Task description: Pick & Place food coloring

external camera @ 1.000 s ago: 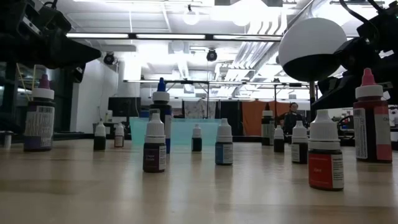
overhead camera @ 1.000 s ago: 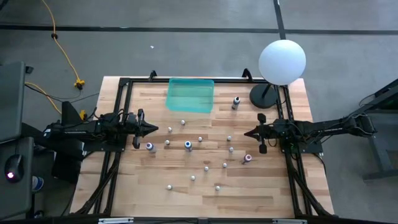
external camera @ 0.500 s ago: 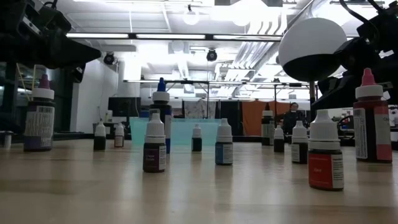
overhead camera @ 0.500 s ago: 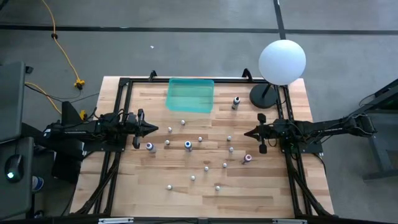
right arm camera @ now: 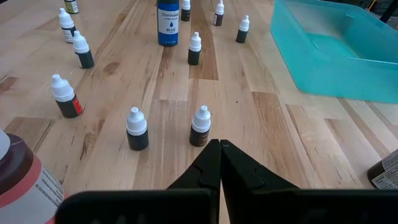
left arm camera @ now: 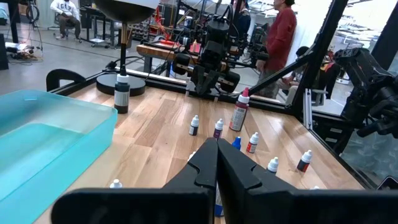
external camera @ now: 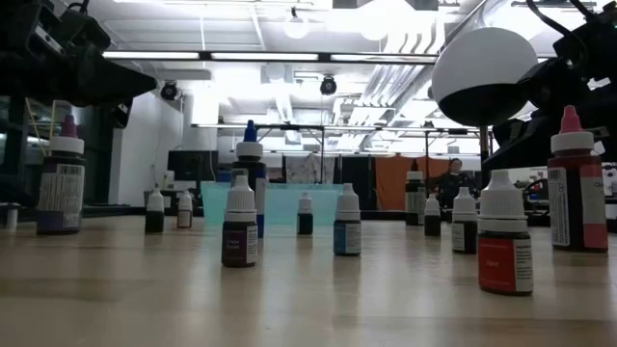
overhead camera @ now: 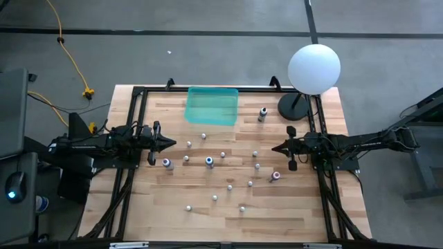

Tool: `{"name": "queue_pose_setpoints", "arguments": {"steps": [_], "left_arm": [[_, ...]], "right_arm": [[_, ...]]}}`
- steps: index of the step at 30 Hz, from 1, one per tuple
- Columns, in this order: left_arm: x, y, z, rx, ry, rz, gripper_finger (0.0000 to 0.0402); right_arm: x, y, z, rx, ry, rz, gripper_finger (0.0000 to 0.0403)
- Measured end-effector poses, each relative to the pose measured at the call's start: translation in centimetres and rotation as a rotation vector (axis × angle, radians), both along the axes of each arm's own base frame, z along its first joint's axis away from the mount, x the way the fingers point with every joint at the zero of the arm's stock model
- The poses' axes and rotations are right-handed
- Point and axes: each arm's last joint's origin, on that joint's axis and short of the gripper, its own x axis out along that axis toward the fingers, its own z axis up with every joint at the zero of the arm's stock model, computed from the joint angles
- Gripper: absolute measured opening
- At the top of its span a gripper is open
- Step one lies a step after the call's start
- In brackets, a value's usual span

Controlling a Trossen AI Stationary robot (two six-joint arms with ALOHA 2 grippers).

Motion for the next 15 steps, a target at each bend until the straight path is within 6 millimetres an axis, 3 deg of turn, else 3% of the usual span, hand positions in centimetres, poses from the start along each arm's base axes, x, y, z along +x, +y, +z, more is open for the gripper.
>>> {"name": "queue_pose_setpoints", "arguments": {"steps": [7,15], "left_arm": [[0.0,0.0,0.4,0.001,-0.027,0.004,0.0],[-1.2,0.3,5.0,0.1,-0.168,0.123,0.0]], "right_arm": [[0.0,0.0,0.0,0.0,0.0,0.0,0.0],[0.0,0.0,0.0,0.0,0.0,0.0,0.0]]}}
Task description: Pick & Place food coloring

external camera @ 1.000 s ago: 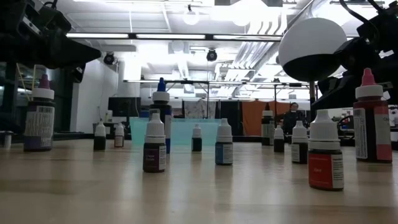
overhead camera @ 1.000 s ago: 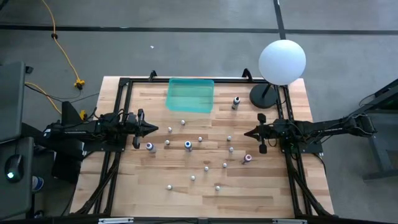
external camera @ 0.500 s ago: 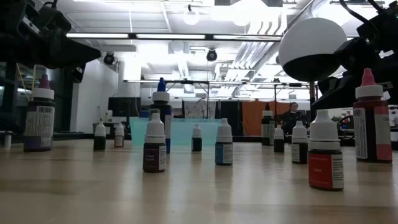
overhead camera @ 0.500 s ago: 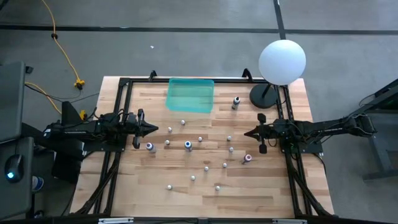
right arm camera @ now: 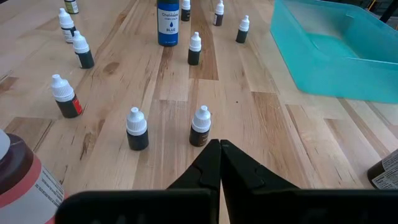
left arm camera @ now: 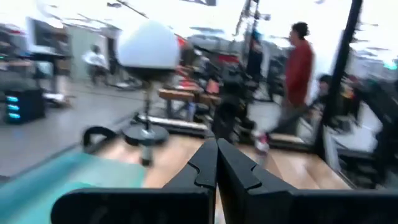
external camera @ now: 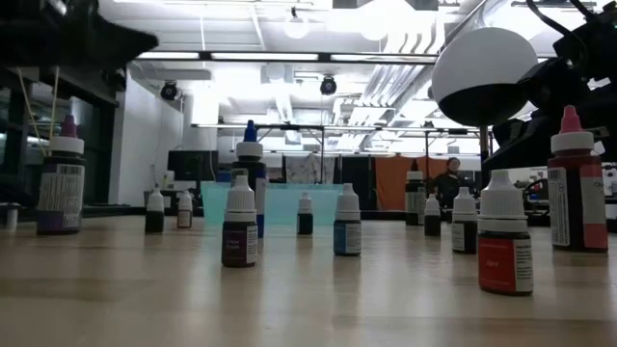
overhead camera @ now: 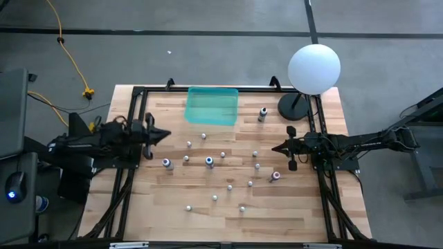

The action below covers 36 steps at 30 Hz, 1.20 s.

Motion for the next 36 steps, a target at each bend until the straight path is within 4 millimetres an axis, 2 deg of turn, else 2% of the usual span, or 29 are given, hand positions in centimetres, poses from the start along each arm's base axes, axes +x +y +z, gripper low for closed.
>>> {"name": "queue_pose_setpoints", "arguments": {"steps": [8,15,22,29,32,36], "left_arm": [[-1.8,0.0,4.4,-0.003,-0.125,0.035,0.0],[-2.9,0.0,6.6,-0.01,-0.12,0.032,0.0],[-4.1,0.0,8.2,-0.086,0.01,0.05,0.0],[-4.2,0.0,11.0,-0.087,0.069,0.052,0.0005],[-3.9,0.1,12.7,-0.085,0.104,0.053,0.0019],[-3.1,0.1,15.1,-0.084,0.202,0.058,0.0057]], "right_arm": [[0.0,0.0,0.0,0.0,0.0,0.0,0.0],[0.0,0.0,0.0,0.0,0.0,0.0,0.0],[0.0,0.0,0.0,0.0,0.0,0.0,0.0],[0.0,0.0,0.0,0.0,0.0,0.0,0.0],[0.0,0.0,0.0,0.0,0.0,0.0,0.0],[0.0,0.0,0.0,0.0,0.0,0.0,0.0]]}}
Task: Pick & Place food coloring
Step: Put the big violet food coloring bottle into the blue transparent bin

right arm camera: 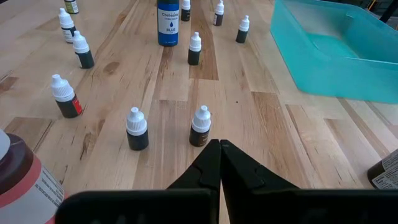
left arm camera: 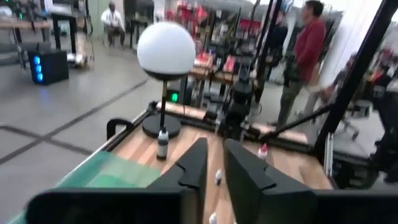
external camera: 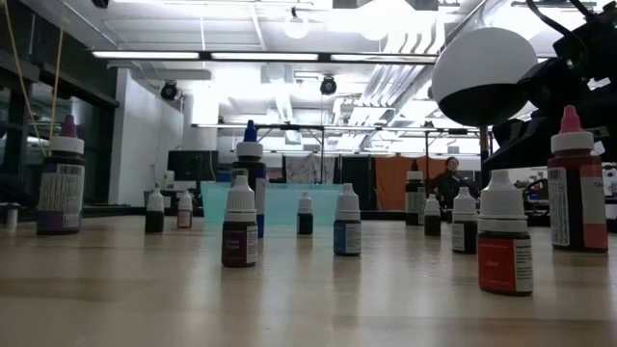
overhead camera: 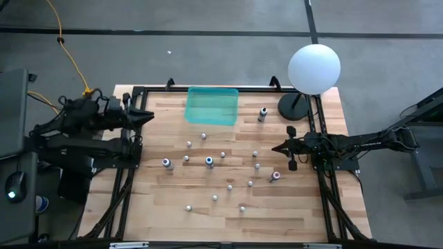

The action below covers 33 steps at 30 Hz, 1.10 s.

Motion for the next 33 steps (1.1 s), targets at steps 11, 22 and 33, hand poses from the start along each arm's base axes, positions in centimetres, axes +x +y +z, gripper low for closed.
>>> {"name": "queue_pose_setpoints", "arguments": {"steps": [11,22,33], "left_arm": [[3.0,-0.1,4.0,-0.043,0.5,-0.056,0.0216],[5.5,-0.6,2.1,-0.274,0.983,-0.196,0.0275],[6.3,-0.8,0.3,-0.377,1.086,-0.198,0.0276]], "right_arm": [[0.0,0.0,0.0,0.0,0.001,0.0,0.0],[0.0,0.0,0.0,0.0,0.0,0.0,0.0],[0.0,0.0,0.0,0.0,0.0,0.0,0.0]]}}
